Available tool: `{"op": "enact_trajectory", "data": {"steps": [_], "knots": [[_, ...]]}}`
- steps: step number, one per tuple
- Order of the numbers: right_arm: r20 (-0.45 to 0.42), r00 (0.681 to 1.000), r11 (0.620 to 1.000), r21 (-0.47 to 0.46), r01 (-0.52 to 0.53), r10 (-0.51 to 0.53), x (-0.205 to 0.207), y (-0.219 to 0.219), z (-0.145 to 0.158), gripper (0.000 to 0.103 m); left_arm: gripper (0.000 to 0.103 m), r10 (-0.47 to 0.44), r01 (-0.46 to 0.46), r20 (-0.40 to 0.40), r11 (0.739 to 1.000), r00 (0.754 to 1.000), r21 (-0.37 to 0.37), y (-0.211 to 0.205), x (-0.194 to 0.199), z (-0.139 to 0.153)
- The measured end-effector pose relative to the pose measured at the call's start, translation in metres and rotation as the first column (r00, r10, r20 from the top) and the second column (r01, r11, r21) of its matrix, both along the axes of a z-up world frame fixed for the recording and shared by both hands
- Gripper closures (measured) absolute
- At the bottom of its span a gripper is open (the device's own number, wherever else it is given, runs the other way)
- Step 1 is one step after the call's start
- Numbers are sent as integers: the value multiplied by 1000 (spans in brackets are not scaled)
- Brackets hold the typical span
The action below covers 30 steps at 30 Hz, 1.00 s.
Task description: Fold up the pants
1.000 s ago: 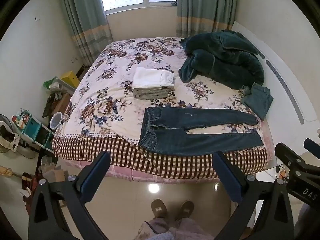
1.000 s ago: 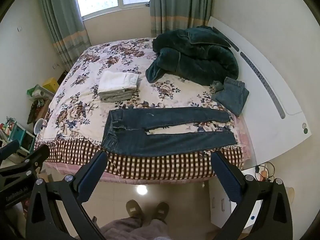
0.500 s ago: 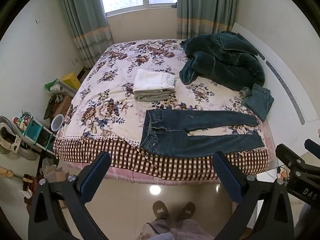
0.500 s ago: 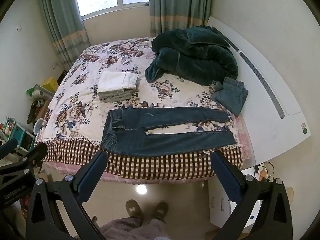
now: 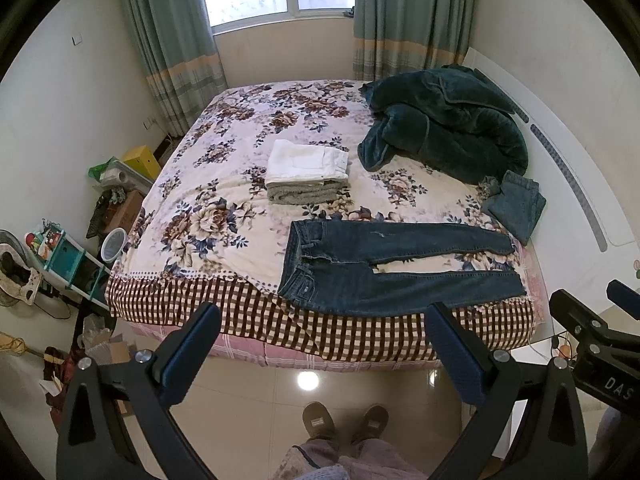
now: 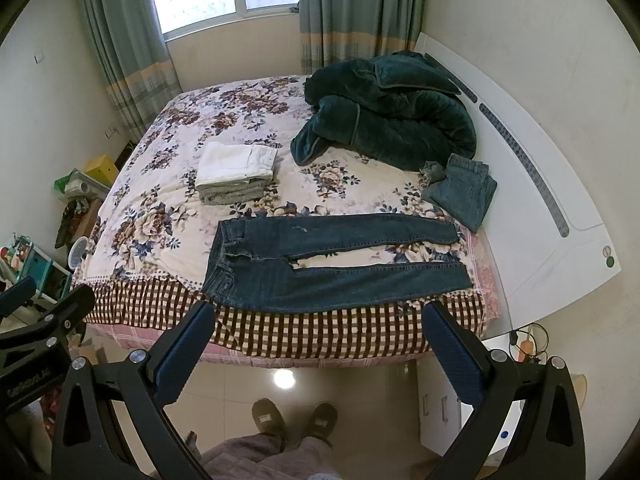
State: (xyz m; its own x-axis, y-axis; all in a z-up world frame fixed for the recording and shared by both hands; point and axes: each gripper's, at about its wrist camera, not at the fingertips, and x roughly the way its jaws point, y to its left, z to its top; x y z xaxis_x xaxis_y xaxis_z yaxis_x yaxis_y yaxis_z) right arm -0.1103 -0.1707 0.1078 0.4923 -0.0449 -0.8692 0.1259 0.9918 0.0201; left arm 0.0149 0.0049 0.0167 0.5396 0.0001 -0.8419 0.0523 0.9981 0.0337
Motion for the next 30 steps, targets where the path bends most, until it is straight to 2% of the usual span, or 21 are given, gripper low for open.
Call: {"op": "enact_trajectory", "data": {"steps": [9,11,30], "knots": [[-1,1000,1000,5,1,-1,2,-1,-1,0,0,0,0,-1,1000,1000,-1,-1,-2,0],[-1,1000,1000,2,-3,3,-2,4,12,0,0,1,-1,-1,1000,1000,-3,-1,-2,0],[0,1000,1000,0,-11,11,-5,16,15,0,0,4,-4,9,1000,1000,-4,8,-9,-2]]}}
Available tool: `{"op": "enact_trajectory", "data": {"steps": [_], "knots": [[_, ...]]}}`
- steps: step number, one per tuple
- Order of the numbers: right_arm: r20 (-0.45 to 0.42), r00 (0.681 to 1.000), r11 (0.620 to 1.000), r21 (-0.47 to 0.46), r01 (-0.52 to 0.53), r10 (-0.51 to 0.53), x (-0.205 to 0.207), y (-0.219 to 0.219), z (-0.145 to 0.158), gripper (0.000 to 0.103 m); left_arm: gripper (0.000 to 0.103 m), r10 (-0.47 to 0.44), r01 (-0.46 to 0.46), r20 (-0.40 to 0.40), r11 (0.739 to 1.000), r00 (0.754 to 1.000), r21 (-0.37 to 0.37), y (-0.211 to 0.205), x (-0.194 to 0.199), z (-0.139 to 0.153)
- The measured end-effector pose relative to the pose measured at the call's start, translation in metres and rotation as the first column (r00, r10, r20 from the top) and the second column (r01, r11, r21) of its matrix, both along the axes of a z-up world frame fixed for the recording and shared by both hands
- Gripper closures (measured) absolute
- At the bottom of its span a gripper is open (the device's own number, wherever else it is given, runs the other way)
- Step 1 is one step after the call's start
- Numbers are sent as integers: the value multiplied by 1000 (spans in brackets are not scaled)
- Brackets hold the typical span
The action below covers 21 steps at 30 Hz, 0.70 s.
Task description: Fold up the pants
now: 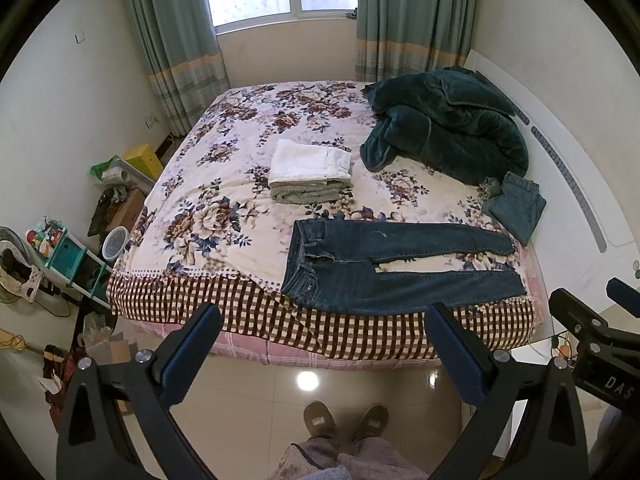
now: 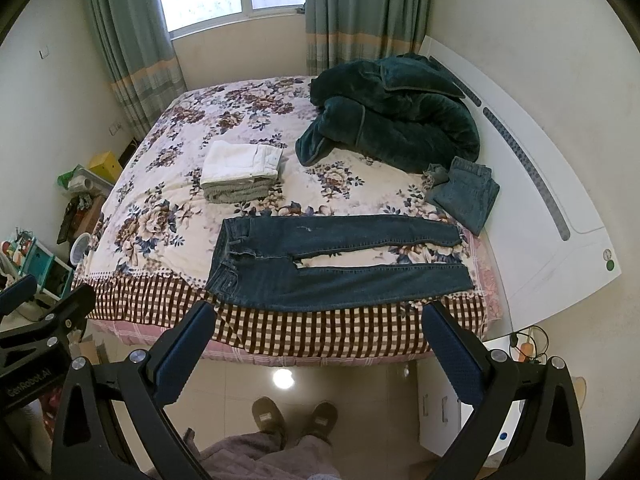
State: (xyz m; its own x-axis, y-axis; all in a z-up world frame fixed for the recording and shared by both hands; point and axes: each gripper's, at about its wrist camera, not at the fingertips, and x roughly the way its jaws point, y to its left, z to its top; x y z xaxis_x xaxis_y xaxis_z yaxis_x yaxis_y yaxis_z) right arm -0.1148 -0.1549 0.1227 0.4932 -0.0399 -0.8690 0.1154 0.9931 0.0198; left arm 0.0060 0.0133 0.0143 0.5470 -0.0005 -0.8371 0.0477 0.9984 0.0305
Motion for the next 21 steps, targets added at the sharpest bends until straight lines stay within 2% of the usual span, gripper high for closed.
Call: {"op": "enact_trajectory", "data": {"steps": [21], "knots": [[-2,1000,1000,2,-5,5,-2,7,3,0,0,0,0,0,1000,1000,-7,9,-1,1]]}}
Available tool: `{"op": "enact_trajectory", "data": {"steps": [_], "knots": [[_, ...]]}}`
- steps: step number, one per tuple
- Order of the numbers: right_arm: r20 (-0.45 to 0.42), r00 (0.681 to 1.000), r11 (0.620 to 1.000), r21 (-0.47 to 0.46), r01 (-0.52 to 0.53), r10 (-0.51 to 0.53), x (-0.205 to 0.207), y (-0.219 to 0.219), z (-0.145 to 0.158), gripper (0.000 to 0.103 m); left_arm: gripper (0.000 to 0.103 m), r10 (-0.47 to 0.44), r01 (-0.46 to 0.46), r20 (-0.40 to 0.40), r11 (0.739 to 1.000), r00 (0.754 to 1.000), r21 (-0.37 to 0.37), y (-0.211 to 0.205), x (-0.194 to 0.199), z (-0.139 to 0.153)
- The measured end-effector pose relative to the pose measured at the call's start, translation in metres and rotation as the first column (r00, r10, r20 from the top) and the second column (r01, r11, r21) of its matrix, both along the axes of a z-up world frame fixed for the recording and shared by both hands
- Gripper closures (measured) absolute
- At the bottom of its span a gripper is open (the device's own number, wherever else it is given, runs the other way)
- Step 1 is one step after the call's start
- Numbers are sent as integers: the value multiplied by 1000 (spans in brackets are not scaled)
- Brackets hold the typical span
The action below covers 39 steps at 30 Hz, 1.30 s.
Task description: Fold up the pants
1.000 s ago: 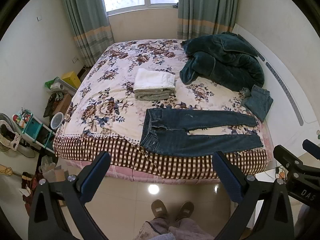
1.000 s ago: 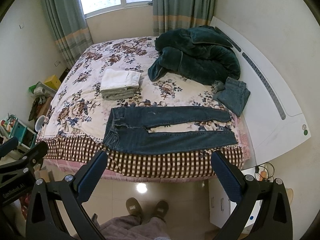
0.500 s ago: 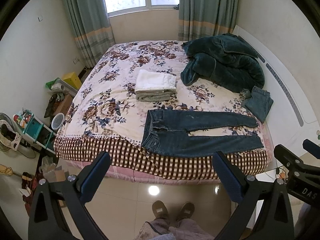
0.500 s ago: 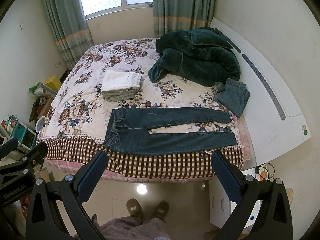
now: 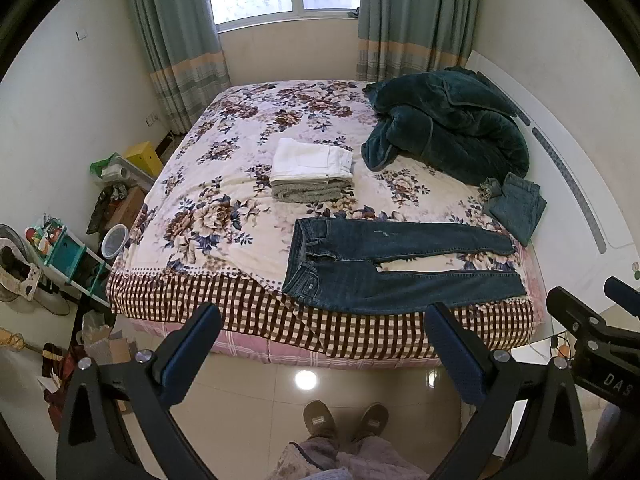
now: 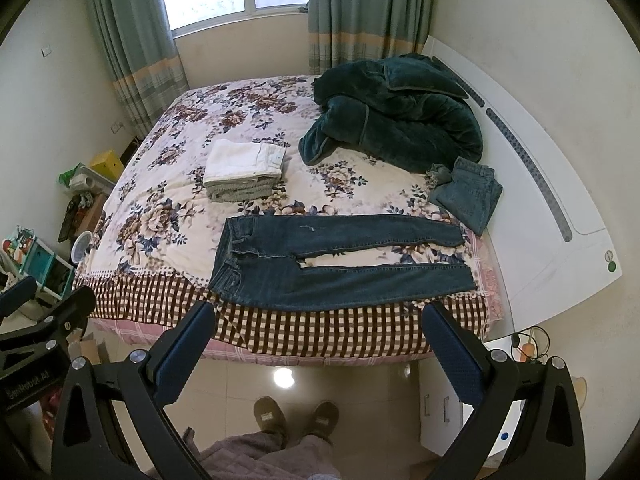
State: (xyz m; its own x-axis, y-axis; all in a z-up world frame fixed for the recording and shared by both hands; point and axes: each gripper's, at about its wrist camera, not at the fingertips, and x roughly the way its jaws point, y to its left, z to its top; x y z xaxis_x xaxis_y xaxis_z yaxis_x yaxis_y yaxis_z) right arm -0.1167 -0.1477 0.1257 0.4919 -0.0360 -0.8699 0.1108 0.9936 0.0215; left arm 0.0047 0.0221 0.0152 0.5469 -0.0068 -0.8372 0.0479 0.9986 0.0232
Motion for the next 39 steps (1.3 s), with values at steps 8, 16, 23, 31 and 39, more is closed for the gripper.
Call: {"op": "enact_trajectory", "data": {"steps": [8,16,23,31,39], "knots": [[-5,1000,1000,1,8,-8,2,8,2,0,0,0,0,0,1000,1000,-2,0,-2,-2],[-9,997,997,5,80,-80,22,11,-14,0,0,3,-4,43,1000,999,18,2,34,-16],[13,976,974,-50,220,-219,77,-14,-71,0,0,-25,20,72,997,997,70,-12,103,-53],[-101,931,936,-10,352,-352,178,-105,-184,0,0,11,-2,-102,996,995,87,-61,220,-139],[-267,894,922,45,384,-359,332,-215,-356,0,0,234,-204,-272,970,933,136,-89,346,-265]]}}
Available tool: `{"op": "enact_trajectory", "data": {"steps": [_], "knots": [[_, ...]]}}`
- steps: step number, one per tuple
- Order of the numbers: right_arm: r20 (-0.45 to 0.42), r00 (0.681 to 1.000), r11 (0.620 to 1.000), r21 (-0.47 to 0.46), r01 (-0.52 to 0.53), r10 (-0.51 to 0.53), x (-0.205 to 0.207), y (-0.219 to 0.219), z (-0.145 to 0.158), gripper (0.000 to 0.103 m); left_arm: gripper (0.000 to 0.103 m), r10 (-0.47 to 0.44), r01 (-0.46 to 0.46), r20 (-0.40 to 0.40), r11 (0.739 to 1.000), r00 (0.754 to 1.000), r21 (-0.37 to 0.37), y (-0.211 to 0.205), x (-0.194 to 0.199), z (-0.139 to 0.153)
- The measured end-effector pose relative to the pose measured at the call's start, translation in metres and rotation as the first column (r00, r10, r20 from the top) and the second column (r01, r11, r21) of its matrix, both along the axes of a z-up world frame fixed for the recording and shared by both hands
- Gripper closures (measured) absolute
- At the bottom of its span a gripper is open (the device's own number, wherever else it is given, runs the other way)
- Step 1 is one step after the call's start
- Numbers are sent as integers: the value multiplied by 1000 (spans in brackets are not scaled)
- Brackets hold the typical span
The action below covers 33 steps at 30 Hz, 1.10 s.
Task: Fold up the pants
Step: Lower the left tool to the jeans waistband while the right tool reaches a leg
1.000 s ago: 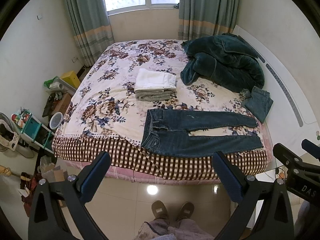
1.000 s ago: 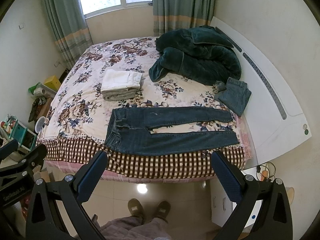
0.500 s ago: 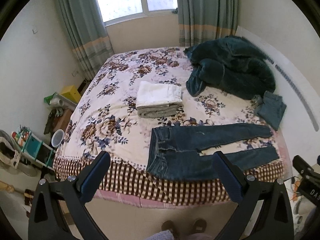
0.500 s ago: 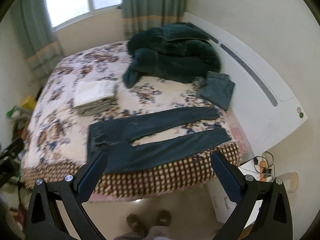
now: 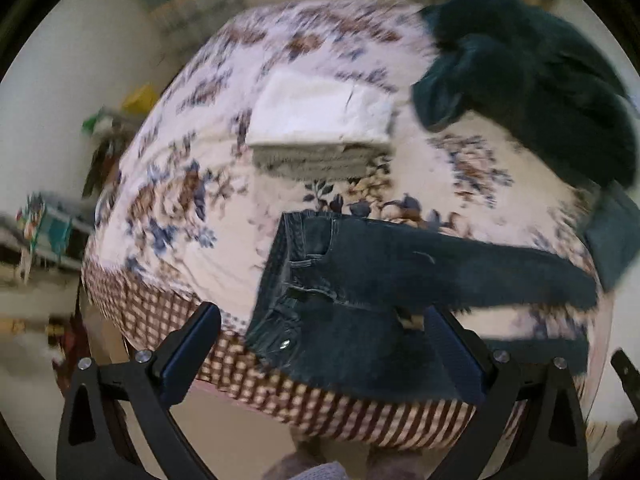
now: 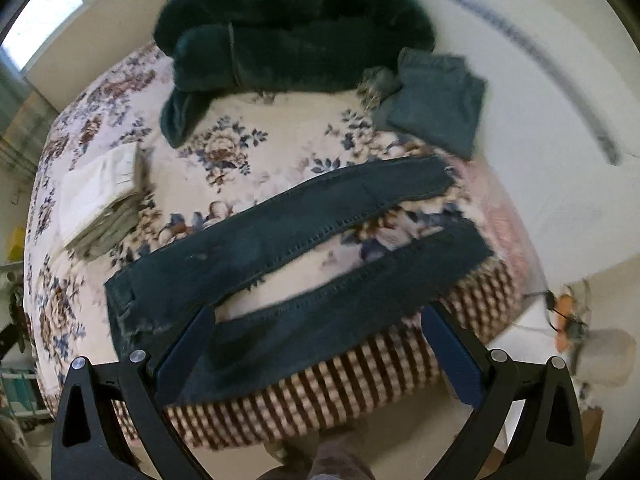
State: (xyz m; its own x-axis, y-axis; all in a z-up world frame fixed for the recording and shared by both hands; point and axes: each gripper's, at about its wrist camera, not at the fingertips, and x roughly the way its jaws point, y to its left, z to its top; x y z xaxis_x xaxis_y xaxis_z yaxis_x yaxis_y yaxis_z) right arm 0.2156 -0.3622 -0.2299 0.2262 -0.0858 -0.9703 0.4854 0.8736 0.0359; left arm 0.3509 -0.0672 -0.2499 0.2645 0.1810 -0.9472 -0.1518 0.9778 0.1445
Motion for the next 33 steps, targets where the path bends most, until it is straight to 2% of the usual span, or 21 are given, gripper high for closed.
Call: {"op": "enact_trajectory", "data": {"steps": [4,9,13,14,19,20,23,26,28,30,31,32,33], "knots": [[-51,998,999,39,23,-21,65,-39,-79,0,0,101,-100,-87,995,991,15,-3,57,-80],[-115,992,996,60,63,-56,131,-77,-180,0,0,179,-175,-159,984,971,38,-3,108,-163],[-166,979,991,51,125,-115,155,-103,-246,0,0,230,-232,-208,973,951,15,2,141,-213],[-175,974,987,52,153,-142,153,-105,-255,0,0,244,-247,-222,969,944,17,5,149,-226],[-246,916,923,141,358,-317,169,-135,-333,0,0,349,-356,-325,934,879,39,18,184,-295],[-260,904,913,139,384,-340,172,-138,-345,0,0,372,-379,-358,924,856,53,22,189,-313],[-283,873,889,118,443,-397,190,-149,-379,0,0,426,-426,-403,900,810,94,34,196,-345],[-311,846,874,82,478,-433,205,-156,-405,1,0,458,-469,-424,879,782,83,43,199,-359],[-349,825,867,66,494,-444,210,-156,-421,2,0,452,-465,-421,882,786,79,42,199,-356],[-360,807,846,81,527,-468,210,-157,-427,6,3,420,-435,-408,898,811,60,40,198,-352],[-361,803,840,89,536,-474,210,-158,-427,9,9,398,-417,-395,908,828,43,39,197,-350],[-365,796,829,101,549,-483,209,-158,-426,20,15,359,-384,-368,923,858,6,37,195,-344],[-365,795,826,108,553,-484,209,-160,-424,35,32,337,-364,-351,931,874,-13,35,192,-339]]}}
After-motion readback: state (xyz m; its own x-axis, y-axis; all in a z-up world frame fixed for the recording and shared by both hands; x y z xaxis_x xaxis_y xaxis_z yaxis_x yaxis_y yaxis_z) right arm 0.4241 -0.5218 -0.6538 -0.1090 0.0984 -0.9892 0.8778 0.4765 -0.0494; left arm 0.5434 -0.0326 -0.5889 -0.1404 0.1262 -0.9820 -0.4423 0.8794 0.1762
